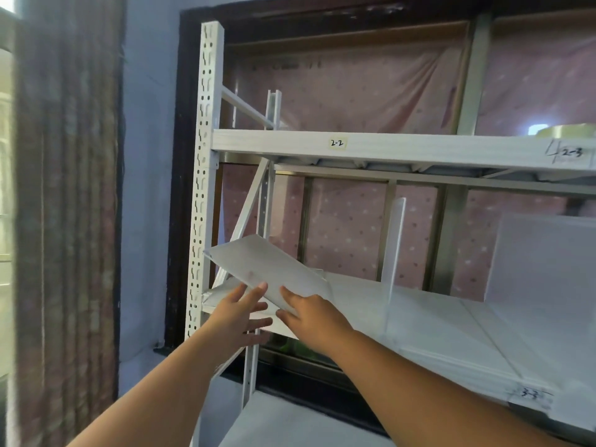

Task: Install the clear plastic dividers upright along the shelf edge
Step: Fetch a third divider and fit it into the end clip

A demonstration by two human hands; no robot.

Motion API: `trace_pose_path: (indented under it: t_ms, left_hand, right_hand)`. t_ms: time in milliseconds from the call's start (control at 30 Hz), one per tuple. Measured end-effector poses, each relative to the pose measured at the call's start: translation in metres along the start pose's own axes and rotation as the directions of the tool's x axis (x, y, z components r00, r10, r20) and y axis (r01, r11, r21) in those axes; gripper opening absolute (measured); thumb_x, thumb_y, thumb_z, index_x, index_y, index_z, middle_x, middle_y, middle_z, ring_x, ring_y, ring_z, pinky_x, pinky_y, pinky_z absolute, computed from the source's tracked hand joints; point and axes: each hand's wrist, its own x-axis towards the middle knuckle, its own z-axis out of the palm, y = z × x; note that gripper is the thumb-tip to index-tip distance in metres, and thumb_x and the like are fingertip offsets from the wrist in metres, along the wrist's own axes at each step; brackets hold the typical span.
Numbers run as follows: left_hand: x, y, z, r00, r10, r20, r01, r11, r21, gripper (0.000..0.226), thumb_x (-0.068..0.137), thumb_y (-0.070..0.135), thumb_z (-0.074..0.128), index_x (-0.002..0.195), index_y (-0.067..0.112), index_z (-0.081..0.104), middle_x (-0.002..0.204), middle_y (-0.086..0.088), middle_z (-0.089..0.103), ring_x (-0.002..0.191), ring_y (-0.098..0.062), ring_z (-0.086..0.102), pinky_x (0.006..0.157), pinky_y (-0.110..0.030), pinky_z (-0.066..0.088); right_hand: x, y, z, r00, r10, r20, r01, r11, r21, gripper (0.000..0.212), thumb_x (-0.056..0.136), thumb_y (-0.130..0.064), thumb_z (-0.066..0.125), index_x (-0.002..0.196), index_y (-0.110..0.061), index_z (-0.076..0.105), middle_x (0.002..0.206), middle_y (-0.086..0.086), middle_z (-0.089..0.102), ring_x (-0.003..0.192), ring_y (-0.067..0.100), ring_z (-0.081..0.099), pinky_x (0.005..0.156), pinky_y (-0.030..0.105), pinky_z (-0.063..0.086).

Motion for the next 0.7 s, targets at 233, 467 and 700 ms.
trace_pose_path:
  t_ms: [233,467,700]
  left_hand:
    - [-0.028,-0.009,0.037,0.951,0.105,0.291,-0.059,0.985,-0.165,0.059,0.087,0.038,0.082,0.143,0.04,0.063,0.139,-0.017,0.072,0.104,-0.046,0.076,0.092,-0.063,0.061]
    - [-0.078,-0.012,0.106,0.969,0.129,0.21,-0.093,0.98,-0.173,0.055,0.083,0.029,0.08,0.137,0.035,0.068,0.132,-0.014,0.074,0.099,-0.046,0.078,0.086,-0.068,0.062]
    - [-0.158,0.003,0.167,0.96,0.127,0.25,-0.118,0.992,-0.05,0.068,0.101,0.015,0.067,0.158,0.046,0.045,0.151,-0.018,0.056,0.108,-0.05,0.069,0.071,-0.054,0.065]
  right_hand:
    - [-0.048,-0.005,-0.009,0.999,-0.006,-0.048,0.024,0.923,0.383,0.085,0.104,-0.052,0.055,0.139,-0.085,-0.015,0.178,-0.002,0.005,0.157,0.034,0.031,0.12,0.051,0.038]
    - [-0.101,0.017,-0.038,0.993,-0.104,-0.048,0.109,0.741,0.662,0.077,0.106,-0.033,0.058,0.142,-0.085,0.014,0.167,-0.005,0.04,0.137,0.024,0.055,0.111,0.048,0.051]
    - [-0.173,0.038,-0.07,0.989,-0.132,-0.071,0.135,0.578,0.805,0.08,0.106,-0.023,0.062,0.143,-0.082,0.024,0.162,-0.022,0.035,0.139,0.024,0.056,0.104,0.045,0.058]
